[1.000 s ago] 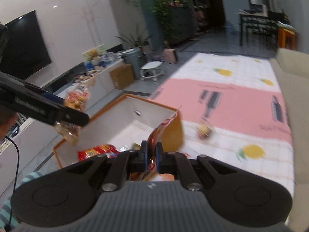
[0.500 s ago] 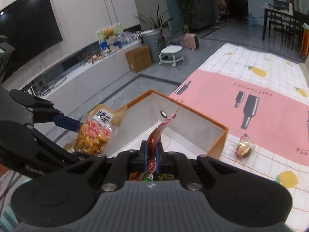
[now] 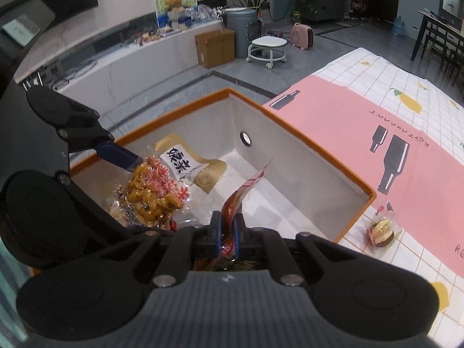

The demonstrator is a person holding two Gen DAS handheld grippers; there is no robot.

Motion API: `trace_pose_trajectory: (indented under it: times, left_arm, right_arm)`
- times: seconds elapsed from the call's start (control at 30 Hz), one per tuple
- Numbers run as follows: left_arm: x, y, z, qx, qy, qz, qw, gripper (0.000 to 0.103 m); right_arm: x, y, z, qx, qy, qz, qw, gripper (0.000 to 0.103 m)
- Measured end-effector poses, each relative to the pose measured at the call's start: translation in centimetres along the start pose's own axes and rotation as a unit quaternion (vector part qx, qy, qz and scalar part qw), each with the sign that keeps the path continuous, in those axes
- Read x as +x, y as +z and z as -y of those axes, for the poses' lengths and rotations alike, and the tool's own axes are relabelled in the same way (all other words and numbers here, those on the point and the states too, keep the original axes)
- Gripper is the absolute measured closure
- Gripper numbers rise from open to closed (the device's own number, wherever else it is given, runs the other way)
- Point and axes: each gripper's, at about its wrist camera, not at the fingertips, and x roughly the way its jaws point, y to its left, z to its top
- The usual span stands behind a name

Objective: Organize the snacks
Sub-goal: 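Carry the peanut pack and duck pack into the orange box while both grippers open to release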

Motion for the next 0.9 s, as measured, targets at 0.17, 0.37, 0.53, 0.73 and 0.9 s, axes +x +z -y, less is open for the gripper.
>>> trace_pose_trajectory:
  times: [0.17, 0.37, 0.53, 0.73, 0.9]
  left_arm:
    - [1.1, 0.0, 0.2, 0.007, -0.002, -0.006, 1.0, 0.015]
    - [2.1, 0.2, 0.0, 0.003, -0.002, -0.014, 0.9999, 0.013]
    - [2.5, 0.1, -0.2, -0.005, -0.007, -0.022, 0.9997, 0.007]
    - [2.5, -0.2, -0.2, -0.004, -0.002, -0.021, 0.9998, 0.006]
    - [2.0, -0.6, -0.2, 0.004, 0.008, -0.014, 0.9999, 0.006]
  right_arm:
    - [1.0, 0.1, 0.1, -0.005, -0.002, -0.011, 1.0, 0.099]
    - [2.0, 0.2, -0.1, -0.016, -0.005, -0.024, 1.0, 0.097]
    - [2.6, 0.3, 0.0, -0.008, -0.012, -0.039, 0.999, 0.09]
    - [2.5, 0.5, -0.3, -0.005, -0.02, -0.032, 0.999, 0.07]
    - [2.0, 0.7, -0.6, -0.019, -0.034, -0.021, 0.999, 0.056]
